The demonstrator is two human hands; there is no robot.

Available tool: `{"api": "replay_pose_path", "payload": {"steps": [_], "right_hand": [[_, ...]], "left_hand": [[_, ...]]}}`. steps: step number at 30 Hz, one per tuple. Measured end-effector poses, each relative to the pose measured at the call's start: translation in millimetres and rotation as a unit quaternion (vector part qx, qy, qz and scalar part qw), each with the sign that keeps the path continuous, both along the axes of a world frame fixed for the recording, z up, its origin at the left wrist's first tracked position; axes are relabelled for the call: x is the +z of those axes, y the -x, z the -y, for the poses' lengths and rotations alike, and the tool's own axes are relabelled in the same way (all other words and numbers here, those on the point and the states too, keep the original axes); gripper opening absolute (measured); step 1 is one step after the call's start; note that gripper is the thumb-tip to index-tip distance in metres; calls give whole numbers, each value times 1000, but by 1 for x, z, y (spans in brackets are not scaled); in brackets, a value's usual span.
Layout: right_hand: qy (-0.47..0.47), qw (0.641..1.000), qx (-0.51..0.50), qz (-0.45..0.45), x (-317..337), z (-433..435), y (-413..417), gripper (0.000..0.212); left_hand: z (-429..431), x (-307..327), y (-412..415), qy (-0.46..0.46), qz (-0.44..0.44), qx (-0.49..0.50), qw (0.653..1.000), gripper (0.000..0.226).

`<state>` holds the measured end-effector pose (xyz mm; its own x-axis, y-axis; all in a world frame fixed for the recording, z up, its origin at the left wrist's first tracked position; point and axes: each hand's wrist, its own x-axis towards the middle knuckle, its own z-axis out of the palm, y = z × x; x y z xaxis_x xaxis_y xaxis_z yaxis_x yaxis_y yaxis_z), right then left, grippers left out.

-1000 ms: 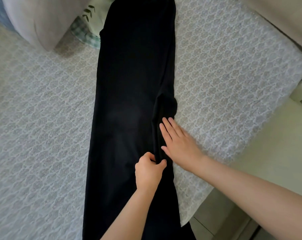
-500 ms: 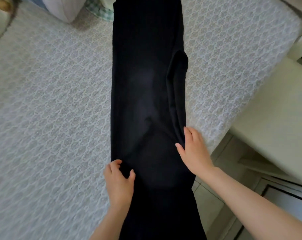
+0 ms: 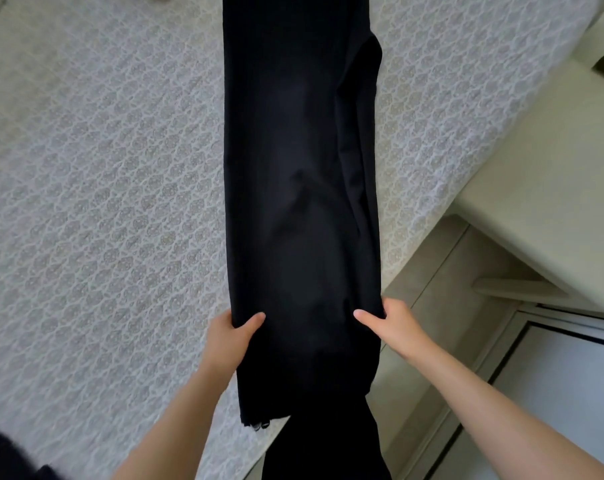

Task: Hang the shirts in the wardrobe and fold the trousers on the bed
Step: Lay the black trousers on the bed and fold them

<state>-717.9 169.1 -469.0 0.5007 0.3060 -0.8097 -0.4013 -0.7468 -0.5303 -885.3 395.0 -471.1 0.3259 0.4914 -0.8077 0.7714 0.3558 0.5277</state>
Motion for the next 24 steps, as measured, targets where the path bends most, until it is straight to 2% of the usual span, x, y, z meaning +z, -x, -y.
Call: {"api": "replay_pose_path", "payload": {"steps": [3, 7, 10, 14, 16, 19, 20, 22, 24], "right_hand": [[4, 999, 3, -46, 2, 17, 11, 26], [23, 995, 19, -90, 6, 37, 28, 30], [47, 993, 6, -108, 12, 47, 38, 24], [71, 993, -26, -89, 28, 51, 44, 13], [61, 995, -40, -66, 41, 48, 45, 15], [3, 995, -79, -56, 67, 36, 35, 43], [-19, 994, -89, -62, 76, 31, 29, 47], [-44, 994, -87, -54, 88, 20, 12, 36], [-59, 994, -80, -36, 95, 6, -10, 22]], "left_hand": [[9, 1, 24, 30, -11, -49, 998, 10], [19, 5, 57, 49, -29, -40, 998, 6], [26, 11, 76, 63, -36, -25, 997, 9], [27, 24, 82, 56, -54, 7, 997, 9], [25, 34, 79, 38, -69, 13, 997, 25], [13, 53, 66, 37, -39, -6, 999, 53], [6, 60, 59, 42, -26, -19, 999, 57], [-11, 73, 40, 47, 2, -35, 998, 47], [-33, 82, 16, 65, 41, -28, 997, 21]]}}
